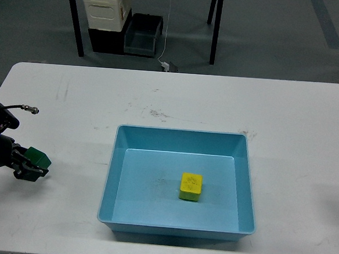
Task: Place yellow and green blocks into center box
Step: 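Close the left gripper on the green cube and lift it, then carry the green cube with the left gripper into the tub and lower it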
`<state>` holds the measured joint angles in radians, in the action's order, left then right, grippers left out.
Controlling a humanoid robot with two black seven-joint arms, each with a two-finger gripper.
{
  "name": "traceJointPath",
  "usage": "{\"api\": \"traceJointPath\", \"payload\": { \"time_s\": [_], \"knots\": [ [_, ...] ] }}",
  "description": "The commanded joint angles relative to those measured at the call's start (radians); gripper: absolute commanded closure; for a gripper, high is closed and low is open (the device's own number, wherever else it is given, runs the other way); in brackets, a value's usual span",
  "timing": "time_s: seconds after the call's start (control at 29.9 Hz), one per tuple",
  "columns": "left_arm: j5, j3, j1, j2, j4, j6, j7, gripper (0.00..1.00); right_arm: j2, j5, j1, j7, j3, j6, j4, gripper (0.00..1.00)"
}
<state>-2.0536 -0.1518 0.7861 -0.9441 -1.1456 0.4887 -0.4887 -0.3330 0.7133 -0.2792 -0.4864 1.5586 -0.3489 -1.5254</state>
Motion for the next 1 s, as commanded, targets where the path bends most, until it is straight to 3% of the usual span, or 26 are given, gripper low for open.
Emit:
{"api": "traceJointPath", "payload": {
  "time_s": [0.0,0.2,0.27,0.4,0.57,0.8,0.97],
  "knots": [
    [0.001,-0.002,0.002,0.002,0.001,0.0,0.0,0.45,-0.001,0.0,-0.002,0.0,0.0,0.002,0.001,0.0],
    [0.0,0.0,0.001,0.004,0.015,0.0,0.0,0.67,0.0,0.0,-0.002,-0.002,-0.002,0.002,0.001,0.0],
    [-0.002,0.0,0.001,0.002,0.021,0.0,0.0,0.7,0.0,0.0,-0.002,-0.002,-0.002,0.004,0.001,0.0],
    [0.004,-0.012,0.037,-0.008,0.037,0.0,0.0,0.7,0.0,0.0,-0.003,-0.002,-0.002,0.004,0.001,0.0],
    [0.121,-0.002,0.18,-0.042,0.023,0.0,0.0,0.7,0.0,0.0,-0.002,-0.002,-0.002,0.004,0.001,0.0],
    [0.148,-0.009,0.24,-0.055,-0.163,0.0,0.0,0.7,-0.001,0.0,-0.002,-0.002,0.005,0.004,0.002,0.0],
    [0.148,-0.003,0.327,0.022,-0.266,0.0,0.0,0.7,-0.001,0.0,-0.003,-0.002,0.006,0.004,0.008,0.0]
  ]
}}
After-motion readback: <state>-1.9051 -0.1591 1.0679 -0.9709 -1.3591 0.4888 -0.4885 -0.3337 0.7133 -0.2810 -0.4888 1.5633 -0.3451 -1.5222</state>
